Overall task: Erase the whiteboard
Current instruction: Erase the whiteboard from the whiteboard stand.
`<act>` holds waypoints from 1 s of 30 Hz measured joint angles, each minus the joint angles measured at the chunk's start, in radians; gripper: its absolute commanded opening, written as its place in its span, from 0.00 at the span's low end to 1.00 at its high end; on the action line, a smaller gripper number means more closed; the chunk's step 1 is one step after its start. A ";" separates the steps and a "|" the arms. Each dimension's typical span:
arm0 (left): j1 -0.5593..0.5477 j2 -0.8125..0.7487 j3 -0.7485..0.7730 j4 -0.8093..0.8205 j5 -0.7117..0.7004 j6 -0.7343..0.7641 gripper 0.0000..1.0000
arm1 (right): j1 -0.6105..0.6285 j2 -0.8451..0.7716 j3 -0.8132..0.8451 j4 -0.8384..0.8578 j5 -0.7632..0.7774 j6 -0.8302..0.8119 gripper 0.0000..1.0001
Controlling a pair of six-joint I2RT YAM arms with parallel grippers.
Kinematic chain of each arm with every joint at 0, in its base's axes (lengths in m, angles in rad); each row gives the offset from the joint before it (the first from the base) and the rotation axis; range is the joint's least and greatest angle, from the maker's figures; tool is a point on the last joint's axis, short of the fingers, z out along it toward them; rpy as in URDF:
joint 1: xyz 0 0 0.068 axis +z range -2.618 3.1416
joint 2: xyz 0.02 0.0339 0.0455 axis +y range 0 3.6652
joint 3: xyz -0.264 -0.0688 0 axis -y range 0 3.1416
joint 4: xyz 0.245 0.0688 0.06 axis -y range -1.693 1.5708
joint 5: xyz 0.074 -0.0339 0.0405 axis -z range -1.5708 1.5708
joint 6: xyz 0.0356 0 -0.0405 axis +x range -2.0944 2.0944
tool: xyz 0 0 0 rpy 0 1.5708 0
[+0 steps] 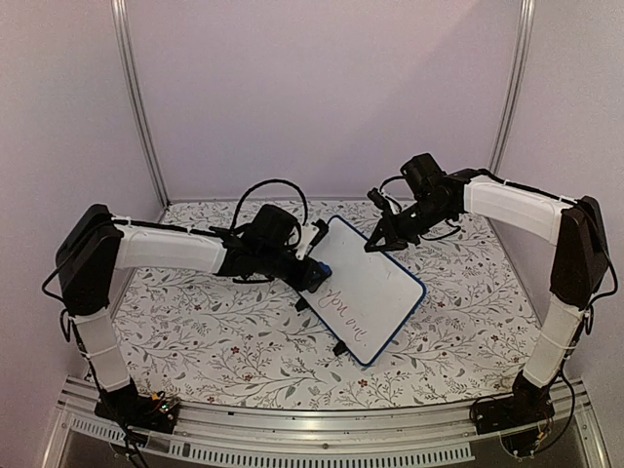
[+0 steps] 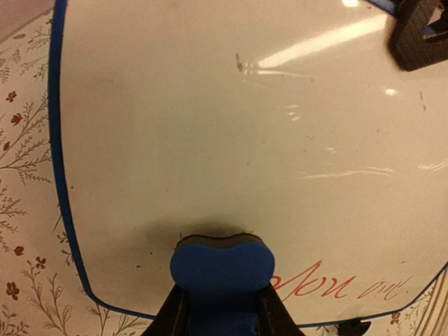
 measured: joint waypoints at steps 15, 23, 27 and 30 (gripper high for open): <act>0.002 0.028 -0.090 0.083 0.048 -0.037 0.00 | 0.000 -0.001 0.000 -0.002 0.006 0.001 0.00; -0.011 0.014 -0.154 0.098 0.050 -0.069 0.00 | 0.000 -0.001 0.000 -0.002 0.006 0.001 0.00; -0.016 0.011 -0.174 0.096 0.052 -0.077 0.00 | 0.000 -0.001 0.000 -0.002 0.005 0.001 0.00; -0.018 0.008 -0.181 0.089 0.053 -0.080 0.00 | 0.000 -0.001 0.000 -0.002 0.005 0.001 0.00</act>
